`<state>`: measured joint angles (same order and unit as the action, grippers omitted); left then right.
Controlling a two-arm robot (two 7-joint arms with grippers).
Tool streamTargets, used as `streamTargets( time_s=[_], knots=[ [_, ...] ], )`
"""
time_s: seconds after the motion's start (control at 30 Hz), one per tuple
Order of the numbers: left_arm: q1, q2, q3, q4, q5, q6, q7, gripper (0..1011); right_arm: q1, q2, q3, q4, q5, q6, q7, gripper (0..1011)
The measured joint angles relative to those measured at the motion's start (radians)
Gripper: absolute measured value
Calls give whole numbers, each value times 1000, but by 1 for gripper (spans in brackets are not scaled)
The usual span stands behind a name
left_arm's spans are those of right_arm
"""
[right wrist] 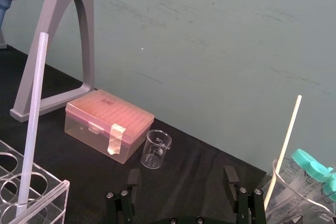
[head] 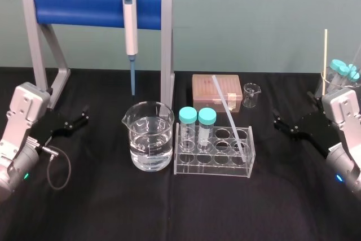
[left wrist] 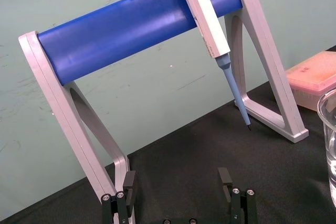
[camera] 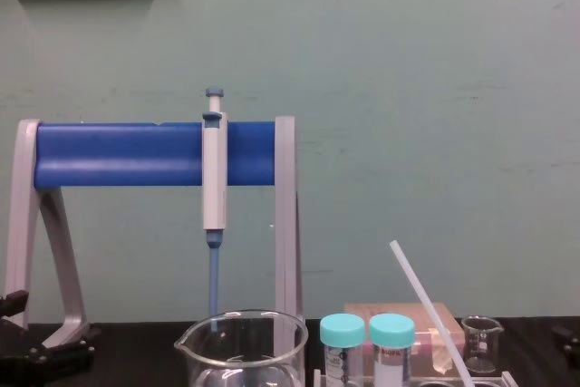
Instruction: Pick up the stirring rod with one hand, then place it down.
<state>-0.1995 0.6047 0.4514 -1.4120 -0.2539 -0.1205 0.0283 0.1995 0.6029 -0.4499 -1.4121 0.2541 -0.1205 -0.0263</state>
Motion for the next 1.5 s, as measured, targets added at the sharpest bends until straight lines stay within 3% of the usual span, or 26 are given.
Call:
streamTargets(
  time_s=[1.5],
  knots=[
    [0, 0, 0, 0, 0, 0, 0, 1000, 0, 2, -2, 0, 0, 0, -2, 1003]
  ],
)
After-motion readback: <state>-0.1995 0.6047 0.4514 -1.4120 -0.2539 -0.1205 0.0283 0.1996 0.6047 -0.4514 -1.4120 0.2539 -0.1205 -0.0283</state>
